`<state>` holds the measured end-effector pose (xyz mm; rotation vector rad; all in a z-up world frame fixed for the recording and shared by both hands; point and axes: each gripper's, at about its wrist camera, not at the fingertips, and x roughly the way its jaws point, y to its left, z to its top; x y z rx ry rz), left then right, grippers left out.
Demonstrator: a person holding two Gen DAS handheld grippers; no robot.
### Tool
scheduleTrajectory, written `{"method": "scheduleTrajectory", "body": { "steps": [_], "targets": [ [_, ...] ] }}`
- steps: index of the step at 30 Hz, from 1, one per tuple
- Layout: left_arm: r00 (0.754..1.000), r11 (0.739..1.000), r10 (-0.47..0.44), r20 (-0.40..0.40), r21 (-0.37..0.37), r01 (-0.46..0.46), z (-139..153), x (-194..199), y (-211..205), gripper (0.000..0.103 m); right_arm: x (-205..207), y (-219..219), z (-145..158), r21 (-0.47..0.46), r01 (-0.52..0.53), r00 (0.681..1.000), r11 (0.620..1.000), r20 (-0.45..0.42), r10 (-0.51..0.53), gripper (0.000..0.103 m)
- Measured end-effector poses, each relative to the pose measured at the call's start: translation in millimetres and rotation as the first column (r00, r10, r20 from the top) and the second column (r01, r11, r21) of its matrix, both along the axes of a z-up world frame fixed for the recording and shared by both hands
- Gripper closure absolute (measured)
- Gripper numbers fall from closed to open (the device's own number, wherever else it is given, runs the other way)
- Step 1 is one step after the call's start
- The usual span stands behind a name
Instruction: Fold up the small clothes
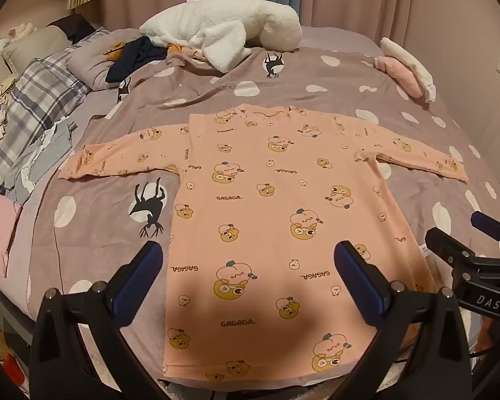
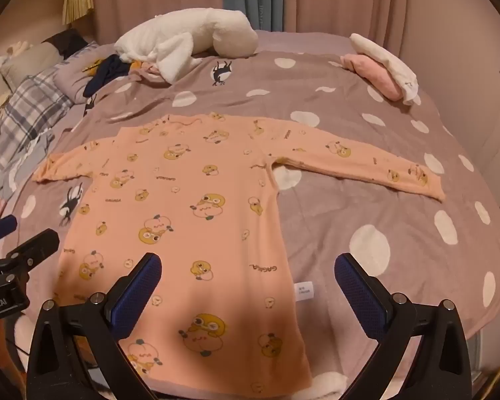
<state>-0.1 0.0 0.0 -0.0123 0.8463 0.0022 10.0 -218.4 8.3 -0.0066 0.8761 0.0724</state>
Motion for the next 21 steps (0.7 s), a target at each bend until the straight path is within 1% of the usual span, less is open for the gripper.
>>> {"method": "scheduleTrajectory", "body": {
  "steps": [9,10,16,18,21],
  "targets": [
    [0.999,0.999,-0.033,0.006,-0.009,0.033,0.4,-7.2,0.7,0.0,-0.8,0.5,0.1,-0.001,0.003,1.0,1.0,-0.001,-0.003,0.0],
    [1.0,1.0,-0.018,-0.012,-0.009,0.017,0.7,1.5,1.5,0.0,-0.9,-0.6,-0.2,-0.002,0.001,1.0,1.0,0.001,-0.001,0.0],
    [1.0,1.0,-0.021,-0.017,-0.008,0.021,1.9,2.1,8.6,0.0,0.5,-1.8,-0.8,-0.001,0.0,1.0,1.0,0.0,0.0,0.0],
    [1.0,1.0,-0.016,-0.02,0.0,0.016,1.2,-0.2,-3.2,0.0,0.1,-0.8,0.2,-0.001,0.001,1.0,1.0,0.0,-0.001,0.0],
    [1.0,1.0,-0.015,-0.02,0.002,0.015,1.1,-0.2,-3.2,0.0,0.1,0.2,2.8,0.005,-0.01,1.0,1.0,-0.001,0.01,0.0]
  ]
}}
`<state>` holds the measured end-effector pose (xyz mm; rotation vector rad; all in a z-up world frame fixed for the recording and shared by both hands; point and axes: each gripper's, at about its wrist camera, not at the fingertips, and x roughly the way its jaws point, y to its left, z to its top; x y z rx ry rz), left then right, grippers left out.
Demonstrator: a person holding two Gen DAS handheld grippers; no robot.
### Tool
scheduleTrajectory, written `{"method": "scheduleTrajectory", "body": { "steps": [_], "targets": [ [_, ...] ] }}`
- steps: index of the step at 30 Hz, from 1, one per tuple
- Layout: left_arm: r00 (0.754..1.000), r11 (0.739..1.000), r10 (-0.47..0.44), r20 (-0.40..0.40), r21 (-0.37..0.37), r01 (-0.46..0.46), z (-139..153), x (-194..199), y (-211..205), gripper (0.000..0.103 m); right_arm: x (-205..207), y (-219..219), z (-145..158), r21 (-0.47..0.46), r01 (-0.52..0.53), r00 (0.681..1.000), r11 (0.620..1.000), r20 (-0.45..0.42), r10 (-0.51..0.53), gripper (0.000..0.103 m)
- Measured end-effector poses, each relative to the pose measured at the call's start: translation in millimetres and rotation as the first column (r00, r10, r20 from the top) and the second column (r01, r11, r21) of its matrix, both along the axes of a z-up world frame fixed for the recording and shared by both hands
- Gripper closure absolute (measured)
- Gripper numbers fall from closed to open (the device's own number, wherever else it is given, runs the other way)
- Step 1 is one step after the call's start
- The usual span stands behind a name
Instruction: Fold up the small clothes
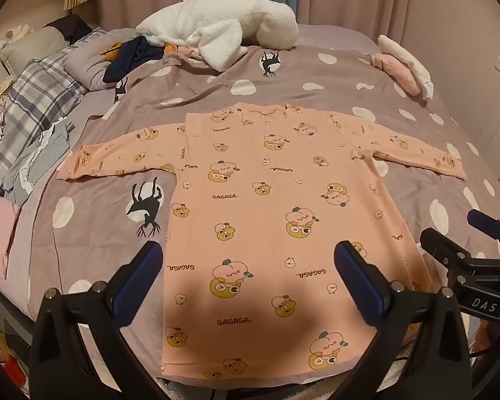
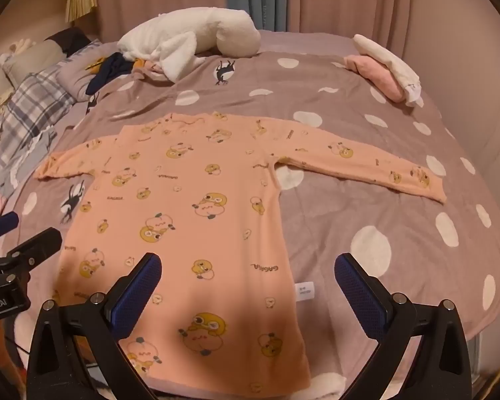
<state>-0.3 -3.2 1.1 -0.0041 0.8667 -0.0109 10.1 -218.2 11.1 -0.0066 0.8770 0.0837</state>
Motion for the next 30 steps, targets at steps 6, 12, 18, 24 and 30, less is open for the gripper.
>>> {"method": "scheduleTrajectory", "body": {
  "steps": [6,12,18,24,30],
  "targets": [
    [1.0,1.0,-0.005,-0.004,-0.004,0.005,-1.8,-1.1,0.2,0.0,-0.1,0.7,-1.5,0.008,-0.006,1.0,1.0,-0.005,0.006,0.0],
    [1.0,1.0,-0.012,-0.002,-0.004,0.012,-2.3,-1.6,-2.5,0.0,-0.5,-1.5,-3.4,0.017,-0.004,1.0,1.0,-0.006,0.004,0.0],
    [1.0,1.0,-0.007,-0.004,0.001,0.007,-2.4,-1.7,-4.1,0.0,-2.1,-0.1,-5.3,0.009,-0.007,1.0,1.0,-0.006,0.007,0.0],
    [1.0,1.0,-0.006,-0.004,0.001,0.006,-2.9,-2.5,-3.8,0.0,-2.7,1.7,-5.3,0.002,-0.013,1.0,1.0,0.0,0.013,0.0],
    [1.0,1.0,-0.005,-0.003,0.003,0.005,-3.0,-2.8,-3.9,0.0,-2.7,2.5,-4.9,-0.005,-0.018,1.0,1.0,0.001,0.018,0.0]
  ]
}}
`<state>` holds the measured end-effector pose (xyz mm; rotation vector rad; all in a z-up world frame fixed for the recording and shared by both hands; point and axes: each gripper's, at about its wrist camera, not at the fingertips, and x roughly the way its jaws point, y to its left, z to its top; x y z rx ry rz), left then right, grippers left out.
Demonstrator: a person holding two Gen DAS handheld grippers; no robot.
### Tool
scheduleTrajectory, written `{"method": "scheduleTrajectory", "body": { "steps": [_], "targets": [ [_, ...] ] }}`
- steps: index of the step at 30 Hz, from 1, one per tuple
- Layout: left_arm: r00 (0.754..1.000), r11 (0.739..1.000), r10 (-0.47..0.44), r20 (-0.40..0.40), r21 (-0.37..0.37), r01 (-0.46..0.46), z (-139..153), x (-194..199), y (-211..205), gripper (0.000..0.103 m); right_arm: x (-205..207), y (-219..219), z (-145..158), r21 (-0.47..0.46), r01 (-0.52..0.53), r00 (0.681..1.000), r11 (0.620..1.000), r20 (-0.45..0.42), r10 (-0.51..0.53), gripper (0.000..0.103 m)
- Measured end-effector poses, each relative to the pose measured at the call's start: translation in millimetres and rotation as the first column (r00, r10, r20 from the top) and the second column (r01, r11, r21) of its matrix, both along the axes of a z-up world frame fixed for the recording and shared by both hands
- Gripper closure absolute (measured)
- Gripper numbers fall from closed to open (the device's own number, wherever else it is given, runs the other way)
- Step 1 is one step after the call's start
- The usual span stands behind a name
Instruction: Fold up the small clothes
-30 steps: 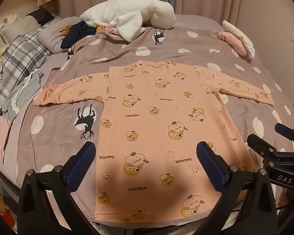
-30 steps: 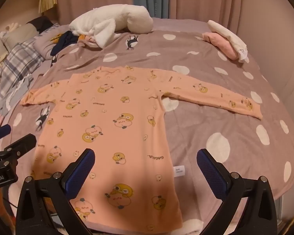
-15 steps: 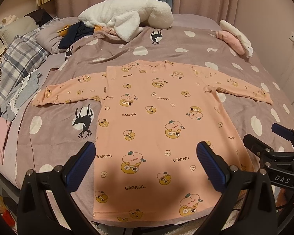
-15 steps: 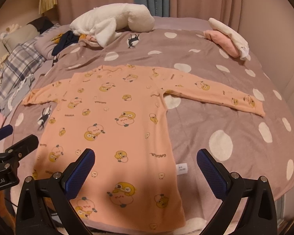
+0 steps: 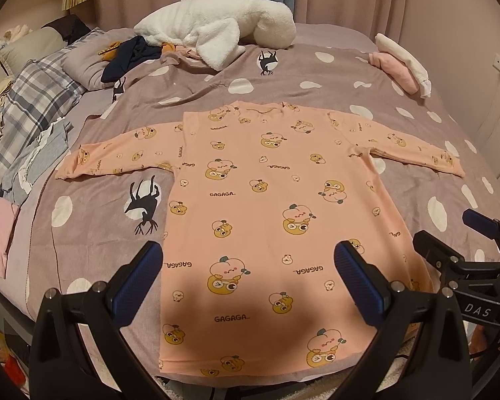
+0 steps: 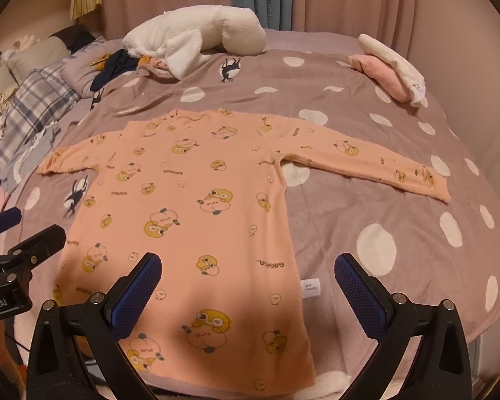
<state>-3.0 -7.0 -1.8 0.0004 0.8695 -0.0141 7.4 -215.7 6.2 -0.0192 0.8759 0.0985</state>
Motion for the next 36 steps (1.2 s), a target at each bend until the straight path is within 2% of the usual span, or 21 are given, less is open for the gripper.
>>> {"method": "scheduleTrajectory", "body": {
  "steps": [19,28,36],
  "targets": [
    [1.0,1.0,0.013,-0.004,-0.014,-0.013,0.0,-1.6,6.5,0.0,-0.2,1.5,0.0,-0.008,-0.006,1.0,1.0,0.006,0.006,0.0],
    [1.0,0.995,-0.014,-0.028,-0.096,0.011,-2.3,-0.9,10.4,0.0,-0.8,1.7,-0.3,-0.015,-0.001,1.0,1.0,0.003,0.001,0.0],
    [1.0,0.997,0.012,-0.027,-0.081,-0.014,-1.9,-1.9,13.2,0.0,-2.6,3.2,0.2,-0.019,-0.003,1.0,1.0,0.004,0.003,0.0]
  ]
}}
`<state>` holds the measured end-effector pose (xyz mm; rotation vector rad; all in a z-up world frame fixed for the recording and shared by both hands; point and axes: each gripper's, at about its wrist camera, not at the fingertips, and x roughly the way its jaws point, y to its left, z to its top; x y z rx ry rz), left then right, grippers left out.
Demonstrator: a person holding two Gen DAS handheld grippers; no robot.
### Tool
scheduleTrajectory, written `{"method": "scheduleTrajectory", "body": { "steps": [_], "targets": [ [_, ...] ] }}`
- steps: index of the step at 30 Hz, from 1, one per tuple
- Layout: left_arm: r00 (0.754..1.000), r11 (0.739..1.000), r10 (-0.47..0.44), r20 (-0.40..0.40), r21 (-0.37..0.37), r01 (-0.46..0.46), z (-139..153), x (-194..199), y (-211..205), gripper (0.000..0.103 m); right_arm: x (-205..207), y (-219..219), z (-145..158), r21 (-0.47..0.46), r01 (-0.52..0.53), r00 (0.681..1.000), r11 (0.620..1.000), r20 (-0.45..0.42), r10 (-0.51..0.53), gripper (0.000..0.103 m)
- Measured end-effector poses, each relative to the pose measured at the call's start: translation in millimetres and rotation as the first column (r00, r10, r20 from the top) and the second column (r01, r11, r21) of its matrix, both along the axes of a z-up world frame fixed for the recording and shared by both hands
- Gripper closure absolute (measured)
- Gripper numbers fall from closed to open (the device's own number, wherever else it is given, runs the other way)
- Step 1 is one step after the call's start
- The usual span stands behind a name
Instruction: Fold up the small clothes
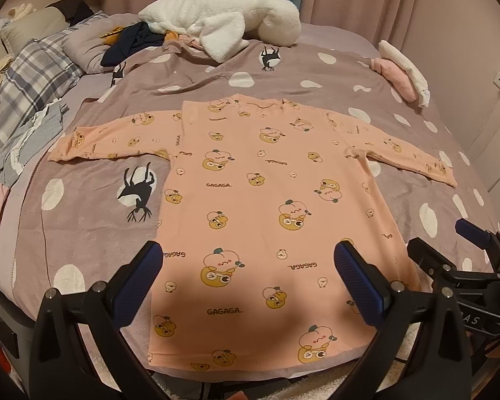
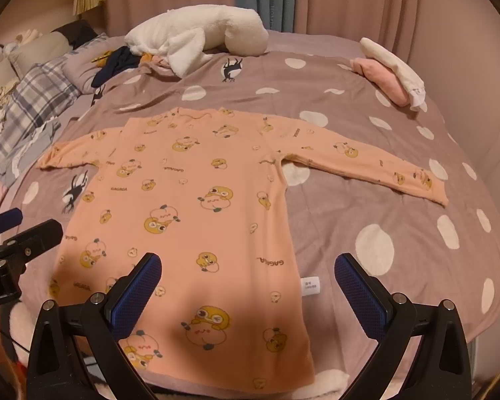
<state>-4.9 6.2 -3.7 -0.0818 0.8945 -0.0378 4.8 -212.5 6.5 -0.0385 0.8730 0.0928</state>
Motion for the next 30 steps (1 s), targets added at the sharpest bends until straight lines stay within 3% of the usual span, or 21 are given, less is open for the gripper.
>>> {"method": "scheduleTrajectory", "body": {
  "steps": [22,30],
  "targets": [
    [1.0,1.0,0.006,-0.011,0.024,-0.006,-3.3,0.9,0.1,0.0,-0.5,4.3,-1.4,-0.007,-0.012,1.0,1.0,-0.001,0.012,0.0],
    [0.999,0.998,0.028,0.047,0.056,-0.031,-8.0,6.7,7.6,0.0,0.9,5.3,-5.3,0.003,0.009,1.0,1.0,0.029,-0.009,0.0]
  ]
}}
